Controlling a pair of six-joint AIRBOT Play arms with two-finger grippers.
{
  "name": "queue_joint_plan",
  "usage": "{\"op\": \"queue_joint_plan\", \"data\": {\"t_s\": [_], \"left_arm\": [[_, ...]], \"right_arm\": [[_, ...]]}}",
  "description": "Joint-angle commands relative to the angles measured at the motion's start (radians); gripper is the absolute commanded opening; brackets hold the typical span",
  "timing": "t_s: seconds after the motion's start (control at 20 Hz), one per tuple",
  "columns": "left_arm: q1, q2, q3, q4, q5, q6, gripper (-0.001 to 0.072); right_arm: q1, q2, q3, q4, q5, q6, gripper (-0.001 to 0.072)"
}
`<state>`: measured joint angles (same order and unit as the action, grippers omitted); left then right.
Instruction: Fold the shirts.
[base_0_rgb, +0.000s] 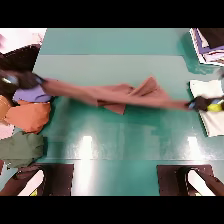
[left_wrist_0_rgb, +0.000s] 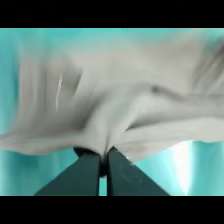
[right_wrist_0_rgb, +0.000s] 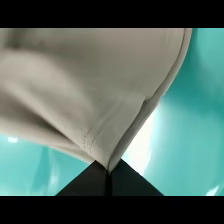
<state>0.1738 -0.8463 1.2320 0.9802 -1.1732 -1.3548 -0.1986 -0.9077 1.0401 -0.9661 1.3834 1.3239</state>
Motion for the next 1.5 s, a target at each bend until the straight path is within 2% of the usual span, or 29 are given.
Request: {"op": "queue_joint_plan", "data": {"t_s": [0.0, 0.15, 0.25, 0.4, 0.5, 0.65, 0.8, 0.95, 1.1, 1.3, 1.45], "left_arm": [[0.001, 0.078, 0.35, 0.015, -0.022, -0.076, 0.0026], [0.001, 0.078, 0.667, 0.013, -0.024, -0.116, 0.0026], [0.001, 0.077, 0.828, 0.013, -0.021, -0.145, 0.0026], [0.001, 0.078, 0.974, 0.011, -0.003, -0.178, 0.0025], [0.001, 0.078, 0.995, 0.001, 0.0, -0.192, 0.0025], [0.001, 0.075, 0.924, 0.001, -0.008, -0.194, 0.0025], [0.0, 0.049, 0.714, 0.0, -0.06, -0.193, 0.0025], [0.0, -0.05, 0.479, 0.0, -0.129, -0.186, 0.0026], [0.0, -0.193, 0.274, 0.0, -0.124, -0.155, 0.0026], [-0.054, -0.475, 0.164, -0.002, -0.035, -0.091, 0.0026], [-0.112, -0.663, 0.208, -0.01, 0.159, -0.017, 0.0026]], "right_arm": [[0.002, 0.084, 0.377, 0.018, -0.013, -0.001, 0.0015], [0.002, 0.084, 0.698, -0.035, 0.0, 0.006, 0.0015], [0.002, 0.064, 0.891, -0.124, 0.042, 0.047, 0.0014], [0.002, 0.007, 1.128, -0.216, 0.136, 0.079, 0.0014], [0.002, -0.008, 1.171, -0.216, 0.154, 0.083, 0.0014], [0.002, -0.006, 1.07, -0.217, 0.161, 0.083, 0.0013], [0.002, -0.062, 0.94, -0.215, 0.177, 0.083, 0.0013], [0.025, -0.203, 0.872, -0.216, 0.226, 0.082, 0.0013], [0.103, -0.385, 0.794, -0.29, 0.247, 0.082, 0.0013], [0.17, -0.671, 0.735, -0.33, 0.243, 0.087, 0.0013], [0.175, -0.867, 0.807, -0.322, 0.156, 0.093, 0.0013]]}}
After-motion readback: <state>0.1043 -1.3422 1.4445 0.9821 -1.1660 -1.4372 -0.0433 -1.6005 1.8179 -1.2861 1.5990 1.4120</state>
